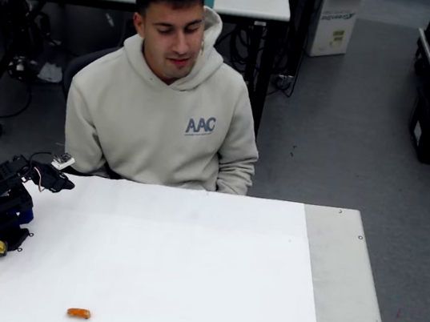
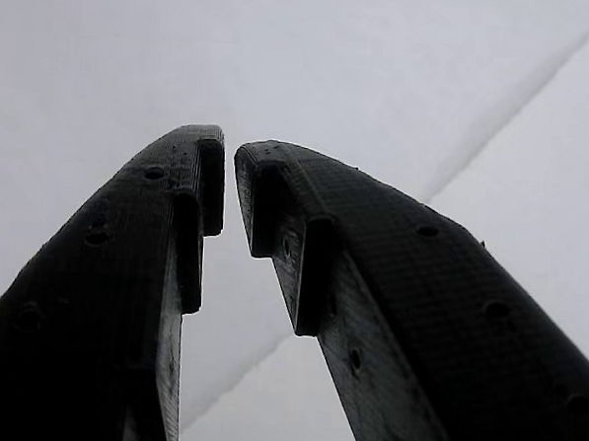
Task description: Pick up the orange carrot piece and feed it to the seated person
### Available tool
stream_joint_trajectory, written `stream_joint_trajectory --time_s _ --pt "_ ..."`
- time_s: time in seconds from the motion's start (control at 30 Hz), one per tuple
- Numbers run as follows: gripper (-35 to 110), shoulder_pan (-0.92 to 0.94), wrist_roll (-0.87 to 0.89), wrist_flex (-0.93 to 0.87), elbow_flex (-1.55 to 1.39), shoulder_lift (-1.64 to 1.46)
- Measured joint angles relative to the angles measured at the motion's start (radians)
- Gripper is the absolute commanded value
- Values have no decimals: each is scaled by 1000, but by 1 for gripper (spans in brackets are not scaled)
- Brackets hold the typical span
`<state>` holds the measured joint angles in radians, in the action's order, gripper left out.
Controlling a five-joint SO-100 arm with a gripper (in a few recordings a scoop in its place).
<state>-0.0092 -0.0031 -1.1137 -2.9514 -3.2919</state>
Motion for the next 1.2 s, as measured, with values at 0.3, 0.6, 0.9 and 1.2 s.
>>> stream_joint_trajectory --time_s 0.3,0.6,0.9,1.2 --pt "-2 2 0 0 0 0" --pt "-2 17 15 0 0 0" --pt "-2 17 6 0 0 9" --pt "-2 64 15 0 238 293"
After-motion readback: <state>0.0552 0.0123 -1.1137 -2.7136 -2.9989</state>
